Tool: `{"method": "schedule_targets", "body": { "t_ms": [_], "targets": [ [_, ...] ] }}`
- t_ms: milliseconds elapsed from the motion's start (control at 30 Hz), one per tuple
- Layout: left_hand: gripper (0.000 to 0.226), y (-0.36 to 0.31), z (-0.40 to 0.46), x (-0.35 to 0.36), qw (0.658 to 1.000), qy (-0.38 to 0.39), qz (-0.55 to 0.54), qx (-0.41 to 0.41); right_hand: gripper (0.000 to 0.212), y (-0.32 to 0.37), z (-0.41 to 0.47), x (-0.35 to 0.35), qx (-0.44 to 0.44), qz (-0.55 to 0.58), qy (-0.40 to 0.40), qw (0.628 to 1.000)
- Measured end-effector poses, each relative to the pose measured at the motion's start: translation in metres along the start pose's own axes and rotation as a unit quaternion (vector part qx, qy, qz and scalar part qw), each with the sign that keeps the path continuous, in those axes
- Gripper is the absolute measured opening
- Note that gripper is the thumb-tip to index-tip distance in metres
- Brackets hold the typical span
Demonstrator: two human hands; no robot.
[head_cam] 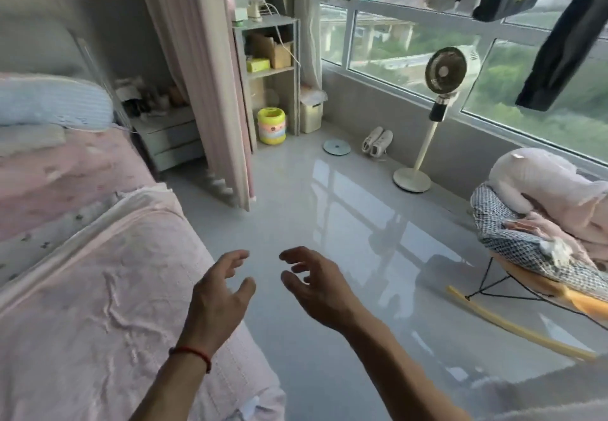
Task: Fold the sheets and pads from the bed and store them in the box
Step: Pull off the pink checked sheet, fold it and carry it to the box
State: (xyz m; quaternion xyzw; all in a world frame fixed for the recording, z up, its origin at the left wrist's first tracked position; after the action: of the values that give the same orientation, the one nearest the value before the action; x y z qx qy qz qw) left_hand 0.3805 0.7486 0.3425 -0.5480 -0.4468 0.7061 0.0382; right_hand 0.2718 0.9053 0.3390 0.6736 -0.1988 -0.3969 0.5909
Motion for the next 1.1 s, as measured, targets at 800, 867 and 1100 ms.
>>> {"method": "schedule_targets", "body": {
  "t_ms": [800, 867, 1100],
  "targets": [
    [0.081, 0.319, 0.309, -0.046, 0.920, 0.027, 0.091, -0.380, 0.023, -0.091, 0.506, 0.303, -0.018, -0.161, 0.450, 0.878],
    [0.089, 0.361, 0.350, -0.057, 0.898, 0.088, 0.111, -0.417, 0.024, -0.105, 0.554, 0.349, -0.009, -0.154, 0.455, 0.877],
    [0.087, 0.531, 0.521, -0.048, 0.840, 0.139, 0.084, -0.518, 0.036, -0.175, 0.725, 0.522, -0.009, -0.187, 0.477, 0.859]
  ]
}}
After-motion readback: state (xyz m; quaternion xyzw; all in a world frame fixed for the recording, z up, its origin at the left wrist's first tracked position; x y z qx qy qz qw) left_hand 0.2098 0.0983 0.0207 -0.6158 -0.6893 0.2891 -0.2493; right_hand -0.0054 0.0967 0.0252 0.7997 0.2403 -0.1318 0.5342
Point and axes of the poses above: each hand's wrist, its own z-axis towards the middle knuckle, its own x-axis out of the palm, y = z × x, the point moved 3 cm from there along z, towards the middle knuckle, and after that the axes turned 15 degrees about z, right-handed, at the moved point
